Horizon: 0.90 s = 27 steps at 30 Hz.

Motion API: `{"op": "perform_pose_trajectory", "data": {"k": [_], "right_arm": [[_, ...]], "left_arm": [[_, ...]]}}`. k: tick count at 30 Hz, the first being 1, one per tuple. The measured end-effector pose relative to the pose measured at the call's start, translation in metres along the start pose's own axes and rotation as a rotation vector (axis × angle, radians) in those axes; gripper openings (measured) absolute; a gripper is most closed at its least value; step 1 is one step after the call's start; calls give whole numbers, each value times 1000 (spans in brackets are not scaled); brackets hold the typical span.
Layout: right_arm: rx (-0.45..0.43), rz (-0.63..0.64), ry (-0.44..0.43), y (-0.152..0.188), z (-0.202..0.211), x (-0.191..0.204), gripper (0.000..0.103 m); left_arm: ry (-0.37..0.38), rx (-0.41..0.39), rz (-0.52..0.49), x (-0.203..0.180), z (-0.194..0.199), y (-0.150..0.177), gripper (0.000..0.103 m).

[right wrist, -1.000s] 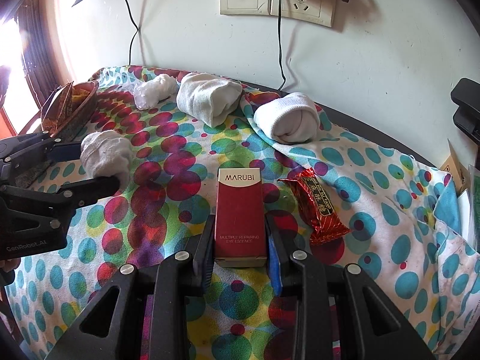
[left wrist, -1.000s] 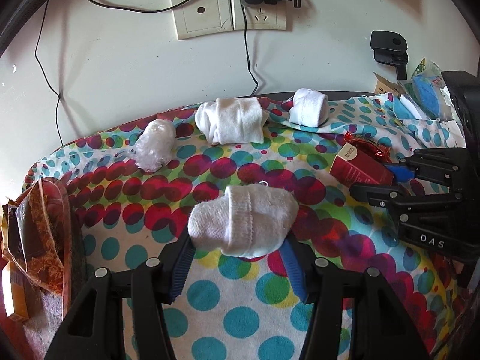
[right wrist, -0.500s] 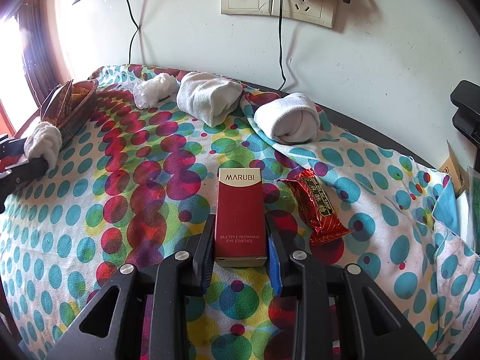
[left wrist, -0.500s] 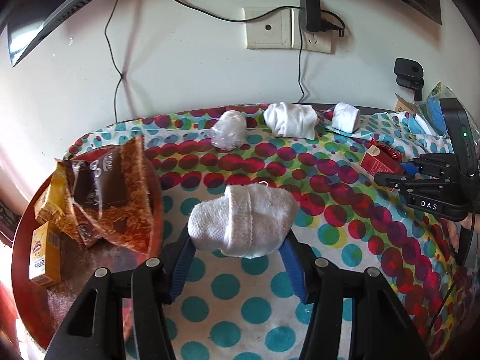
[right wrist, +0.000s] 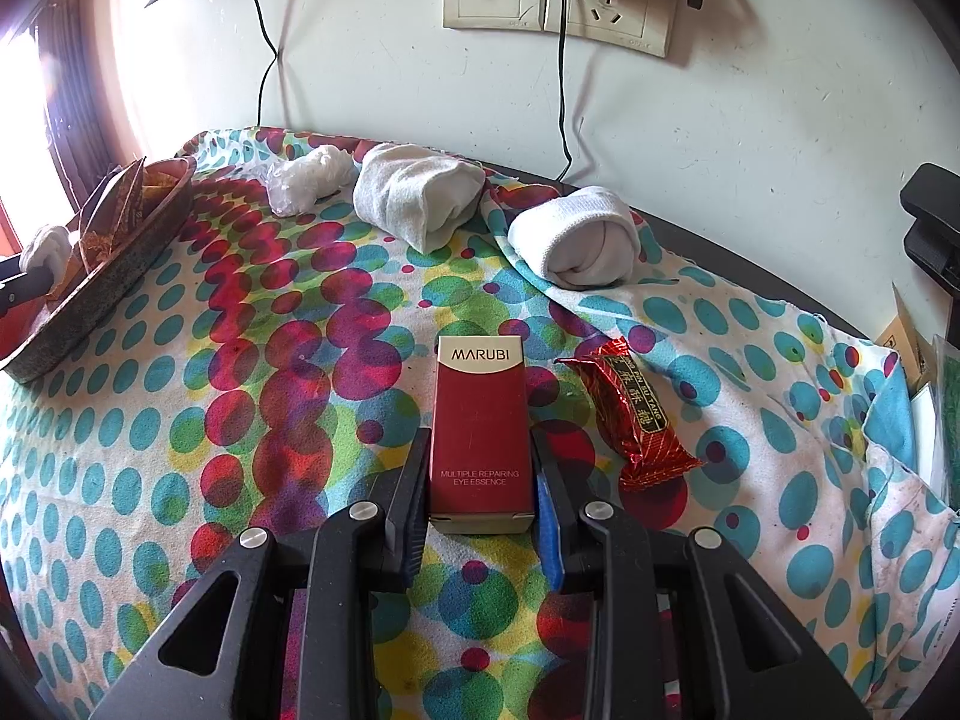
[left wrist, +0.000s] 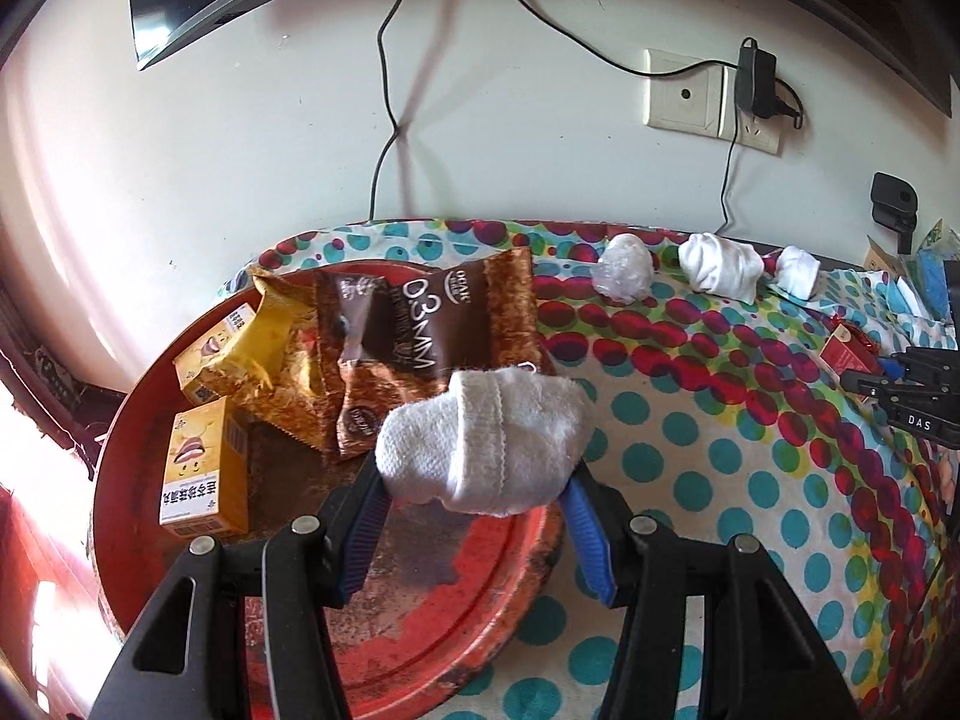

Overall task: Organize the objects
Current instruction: 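Carry the white sock into the red tray and open the left gripper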

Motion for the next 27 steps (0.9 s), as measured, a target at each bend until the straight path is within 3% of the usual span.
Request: {"op": "perform_pose_trajectory", "data": {"k": [15, 27], "right_arm": [[0, 2, 5, 1, -2, 0, 28], [1, 3, 10, 1, -4, 1, 28]], "left_arm": [[-87, -13, 80, 61, -3, -6, 56], [-151, 46, 191, 122, -28, -11, 56]]}}
Point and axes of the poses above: each gripper's, at about its wrist camera, not at the fingertips, and z roughly against the way its jaws point, x to its left, y to its underside, the point moved 3 cm from there along -z, roughly the way its jaws point, and after that the axes turned 6 degrees about z, right-handed, at the moved point
